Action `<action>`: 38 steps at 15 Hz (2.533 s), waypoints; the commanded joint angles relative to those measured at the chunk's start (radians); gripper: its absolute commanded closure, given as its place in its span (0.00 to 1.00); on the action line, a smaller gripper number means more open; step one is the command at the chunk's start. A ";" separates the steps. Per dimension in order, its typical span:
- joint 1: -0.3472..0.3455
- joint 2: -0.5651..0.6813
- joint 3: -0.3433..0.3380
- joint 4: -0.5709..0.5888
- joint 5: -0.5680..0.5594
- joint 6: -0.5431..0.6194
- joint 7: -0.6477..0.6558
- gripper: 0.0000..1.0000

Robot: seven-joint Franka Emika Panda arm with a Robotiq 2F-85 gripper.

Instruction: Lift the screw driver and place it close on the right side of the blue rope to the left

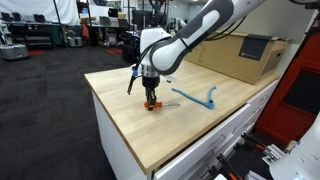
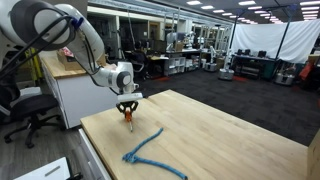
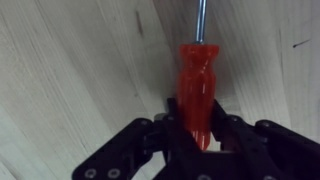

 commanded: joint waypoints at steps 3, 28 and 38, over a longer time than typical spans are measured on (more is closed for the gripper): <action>-0.032 -0.139 0.017 -0.041 0.022 -0.063 0.082 0.92; -0.288 -0.055 -0.223 0.103 0.259 -0.174 0.406 0.92; -0.292 0.044 -0.220 0.107 0.246 -0.113 0.476 0.41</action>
